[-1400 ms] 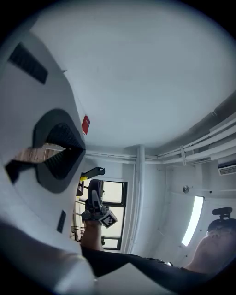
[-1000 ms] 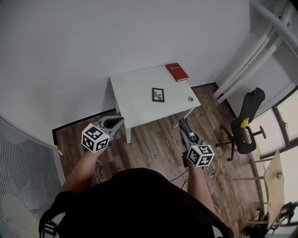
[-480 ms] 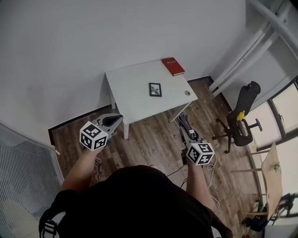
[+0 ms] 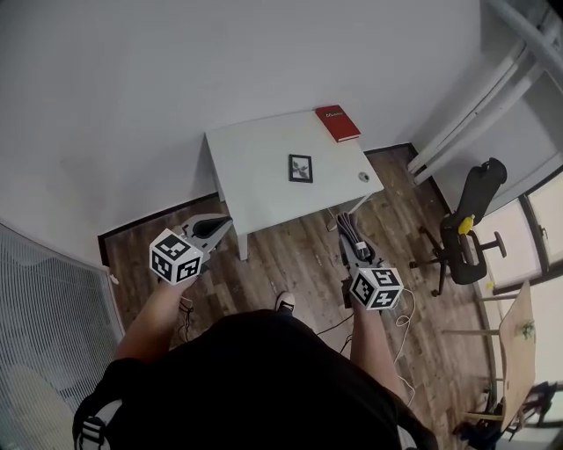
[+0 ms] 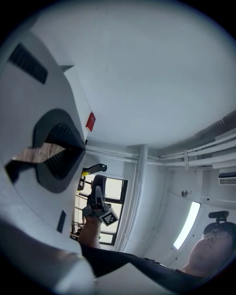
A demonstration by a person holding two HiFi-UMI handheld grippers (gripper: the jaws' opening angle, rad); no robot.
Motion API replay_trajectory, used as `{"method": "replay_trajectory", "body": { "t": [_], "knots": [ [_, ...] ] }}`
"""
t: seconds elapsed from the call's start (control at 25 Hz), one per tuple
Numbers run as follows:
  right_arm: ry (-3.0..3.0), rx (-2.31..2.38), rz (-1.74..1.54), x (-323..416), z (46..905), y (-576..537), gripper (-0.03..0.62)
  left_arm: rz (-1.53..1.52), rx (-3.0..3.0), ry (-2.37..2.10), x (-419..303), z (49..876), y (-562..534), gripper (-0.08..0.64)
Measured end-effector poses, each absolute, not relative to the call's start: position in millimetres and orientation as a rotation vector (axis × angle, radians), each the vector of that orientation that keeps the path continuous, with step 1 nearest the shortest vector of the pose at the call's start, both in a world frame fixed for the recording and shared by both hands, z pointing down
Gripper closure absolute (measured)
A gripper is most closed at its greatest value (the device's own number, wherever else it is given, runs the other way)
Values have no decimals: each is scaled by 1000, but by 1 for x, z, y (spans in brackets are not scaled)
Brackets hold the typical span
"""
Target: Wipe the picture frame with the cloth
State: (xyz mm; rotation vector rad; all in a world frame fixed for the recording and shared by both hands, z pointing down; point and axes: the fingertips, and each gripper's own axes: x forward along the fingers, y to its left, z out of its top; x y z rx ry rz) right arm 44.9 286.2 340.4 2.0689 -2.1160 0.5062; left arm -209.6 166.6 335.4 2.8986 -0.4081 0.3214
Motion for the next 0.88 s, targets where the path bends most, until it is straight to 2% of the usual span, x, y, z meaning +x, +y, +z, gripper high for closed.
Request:
{"method": "replay_trajectory", "body": {
  "t": [0.88],
  "knots": [
    [-2203,1885,518,153,370,181,488,348,2823,-597,-110,346,93,551]
  ]
}}
